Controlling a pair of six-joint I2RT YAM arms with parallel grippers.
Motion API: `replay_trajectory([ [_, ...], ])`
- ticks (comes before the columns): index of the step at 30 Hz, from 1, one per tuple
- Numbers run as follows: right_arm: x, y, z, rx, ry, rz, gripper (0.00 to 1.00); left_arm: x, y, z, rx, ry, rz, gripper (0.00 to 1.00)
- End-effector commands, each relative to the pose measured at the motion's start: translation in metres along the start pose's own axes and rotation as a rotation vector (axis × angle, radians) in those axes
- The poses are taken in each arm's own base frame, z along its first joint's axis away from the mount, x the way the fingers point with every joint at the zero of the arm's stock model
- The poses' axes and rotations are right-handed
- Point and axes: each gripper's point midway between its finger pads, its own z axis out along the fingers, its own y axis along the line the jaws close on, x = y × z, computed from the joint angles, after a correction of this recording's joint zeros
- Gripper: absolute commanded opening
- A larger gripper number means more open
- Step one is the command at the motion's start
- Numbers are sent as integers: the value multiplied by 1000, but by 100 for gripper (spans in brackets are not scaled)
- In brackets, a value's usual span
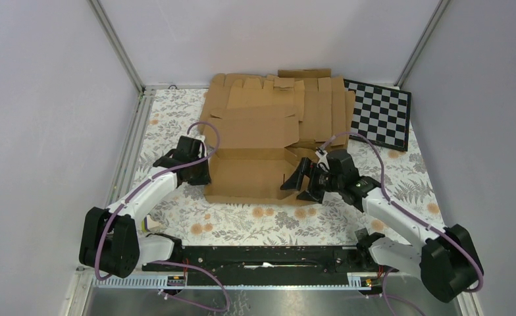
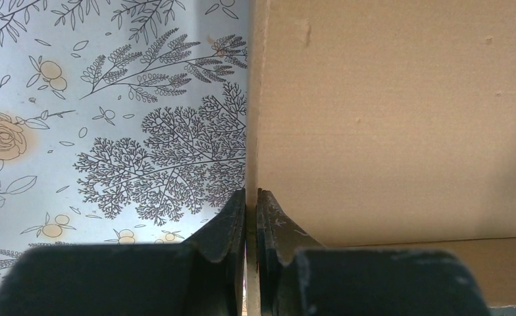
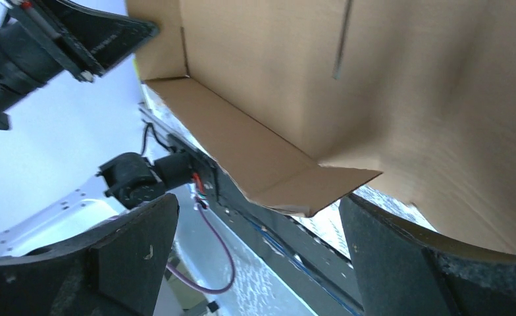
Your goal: Fold the paper box
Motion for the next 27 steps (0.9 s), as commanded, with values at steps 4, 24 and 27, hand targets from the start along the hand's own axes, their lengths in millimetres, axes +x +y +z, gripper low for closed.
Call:
replay_trajectory([
  [4,-21,50,19,-170,-15,-1,100,-13,-14,-4,42,-72,28,0],
  [24,-21,-18,51,148,-18,-216,100,-9,-21,-2,61,-31,53,39],
  [27,-17,-31,52,182,-1,-230,100,-9,-21,-1,57,-25,52,44],
])
